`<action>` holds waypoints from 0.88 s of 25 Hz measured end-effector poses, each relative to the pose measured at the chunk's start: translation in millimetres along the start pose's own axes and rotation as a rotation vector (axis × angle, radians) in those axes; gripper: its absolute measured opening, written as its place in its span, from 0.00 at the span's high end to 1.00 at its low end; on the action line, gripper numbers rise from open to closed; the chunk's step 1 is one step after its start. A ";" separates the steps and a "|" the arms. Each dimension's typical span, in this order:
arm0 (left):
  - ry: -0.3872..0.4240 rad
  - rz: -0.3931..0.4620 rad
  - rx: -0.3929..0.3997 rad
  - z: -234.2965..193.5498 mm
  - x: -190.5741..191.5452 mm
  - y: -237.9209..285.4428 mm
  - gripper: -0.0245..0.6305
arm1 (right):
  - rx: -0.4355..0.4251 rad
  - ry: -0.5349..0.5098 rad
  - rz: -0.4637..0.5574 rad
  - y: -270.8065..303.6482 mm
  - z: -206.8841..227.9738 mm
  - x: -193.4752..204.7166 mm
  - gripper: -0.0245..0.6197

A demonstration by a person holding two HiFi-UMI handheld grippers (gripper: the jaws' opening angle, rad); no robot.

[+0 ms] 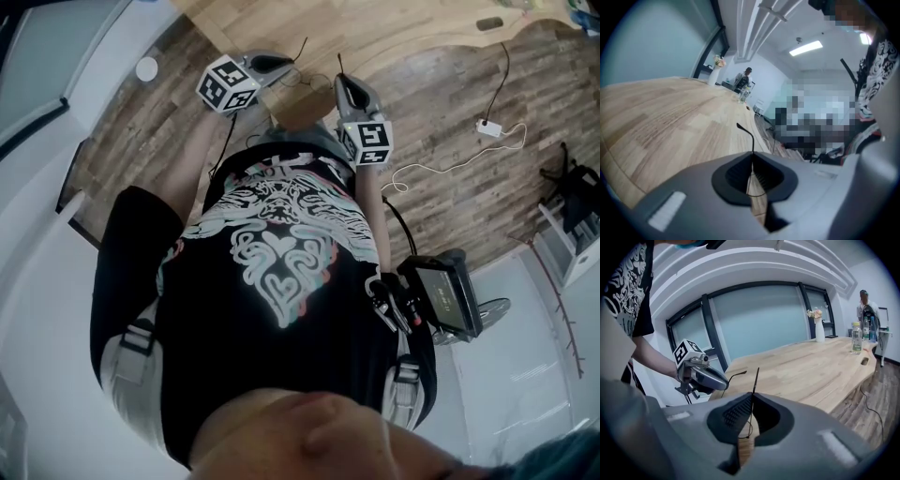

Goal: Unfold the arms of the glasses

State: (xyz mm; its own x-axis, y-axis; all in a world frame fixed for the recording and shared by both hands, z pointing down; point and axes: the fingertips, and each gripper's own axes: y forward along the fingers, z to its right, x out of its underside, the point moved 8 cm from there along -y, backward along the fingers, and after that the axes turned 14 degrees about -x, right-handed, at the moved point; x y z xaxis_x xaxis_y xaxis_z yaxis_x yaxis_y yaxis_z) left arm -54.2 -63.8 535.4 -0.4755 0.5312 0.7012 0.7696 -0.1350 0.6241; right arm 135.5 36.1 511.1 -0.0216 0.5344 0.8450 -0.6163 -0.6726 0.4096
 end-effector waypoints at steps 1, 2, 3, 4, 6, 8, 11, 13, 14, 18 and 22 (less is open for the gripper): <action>-0.009 0.004 -0.007 -1.2 0.2 0.2 0.97 | 0.005 0.004 0.000 0.6 0.6 0.0 0.95; -0.020 0.010 -0.016 -2.6 0.6 0.3 0.97 | 0.011 0.010 -0.001 1.1 1.3 0.2 0.95; -0.033 0.017 -0.030 -4.2 1.2 0.0 0.97 | 0.016 0.015 0.000 1.9 1.9 0.3 0.95; -0.048 0.025 -0.052 -6.2 1.6 -0.6 0.97 | 0.021 0.022 0.003 2.8 2.6 0.1 0.95; -0.079 0.048 -0.122 -10.0 0.5 -1.9 0.97 | 0.029 0.038 0.015 4.3 4.2 -1.4 0.95; -0.103 0.068 -0.209 -10.4 -2.2 -2.4 0.97 | 0.036 0.047 0.026 5.5 5.5 -3.8 0.95; -0.099 0.082 -0.330 -6.5 -4.1 -1.6 0.97 | 0.043 0.038 0.025 8.7 5.5 -7.2 0.95; -0.090 0.083 -0.381 -4.4 -4.9 0.2 0.97 | 0.054 0.021 0.012 10.9 5.3 -9.6 0.95; -0.088 0.082 -0.396 -3.8 -5.7 1.2 0.97 | 0.062 0.017 0.007 11.7 5.5 -10.7 0.95; -0.111 0.076 -0.413 -2.0 -8.5 2.7 0.97 | 0.102 0.032 -0.006 11.6 8.5 -11.4 0.95; -0.121 0.064 -0.417 -1.8 -10.5 -1.2 0.97 | 0.119 0.052 -0.009 12.4 9.9 -12.1 0.95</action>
State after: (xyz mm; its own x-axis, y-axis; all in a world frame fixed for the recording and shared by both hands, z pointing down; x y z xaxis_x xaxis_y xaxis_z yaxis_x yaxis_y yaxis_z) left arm -51.0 -70.8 527.9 -0.3597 0.6014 0.7134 0.5460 -0.4843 0.6836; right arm 135.9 16.3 509.4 -0.0588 0.5645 0.8233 -0.5186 -0.7220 0.4580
